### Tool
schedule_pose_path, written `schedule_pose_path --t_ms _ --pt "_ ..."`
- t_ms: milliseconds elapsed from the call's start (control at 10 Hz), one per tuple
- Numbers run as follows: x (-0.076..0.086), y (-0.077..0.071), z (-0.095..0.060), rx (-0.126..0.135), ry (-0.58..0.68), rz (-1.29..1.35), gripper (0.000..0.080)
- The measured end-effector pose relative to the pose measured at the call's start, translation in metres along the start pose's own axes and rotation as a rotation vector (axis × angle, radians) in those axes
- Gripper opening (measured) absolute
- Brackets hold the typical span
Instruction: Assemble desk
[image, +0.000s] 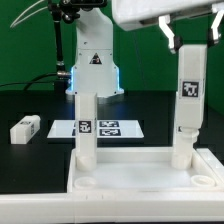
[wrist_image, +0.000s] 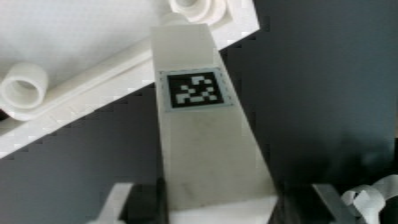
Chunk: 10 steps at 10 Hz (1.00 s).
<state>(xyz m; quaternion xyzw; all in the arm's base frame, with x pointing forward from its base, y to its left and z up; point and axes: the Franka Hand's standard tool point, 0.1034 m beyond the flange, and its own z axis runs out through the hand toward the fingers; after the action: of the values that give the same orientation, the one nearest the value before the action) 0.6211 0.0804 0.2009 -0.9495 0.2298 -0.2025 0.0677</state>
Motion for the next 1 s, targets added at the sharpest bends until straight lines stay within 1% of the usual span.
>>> schedule_pose_path --t_ms 100,300,700,800,900,1000 --pt "-0.003 0.002 0.005 -0.006 -0.004 -0.001 0.0294" --pt "-0.007 -0.001 0.015 -0.015 -0.012 -0.006 0.0294" --pt "-0.007 0.0 0.016 -0.017 -0.013 -0.01 0.0294" --pt "-0.007 -0.001 0.017 -0.021 -0.016 -0.018 0.0294" --pt "-0.005 -0.011 0.021 -0.03 -0.014 -0.047 0.0294" --pt "-0.002 -0.022 0.024 -0.026 -0.006 -0.066 0.0294"
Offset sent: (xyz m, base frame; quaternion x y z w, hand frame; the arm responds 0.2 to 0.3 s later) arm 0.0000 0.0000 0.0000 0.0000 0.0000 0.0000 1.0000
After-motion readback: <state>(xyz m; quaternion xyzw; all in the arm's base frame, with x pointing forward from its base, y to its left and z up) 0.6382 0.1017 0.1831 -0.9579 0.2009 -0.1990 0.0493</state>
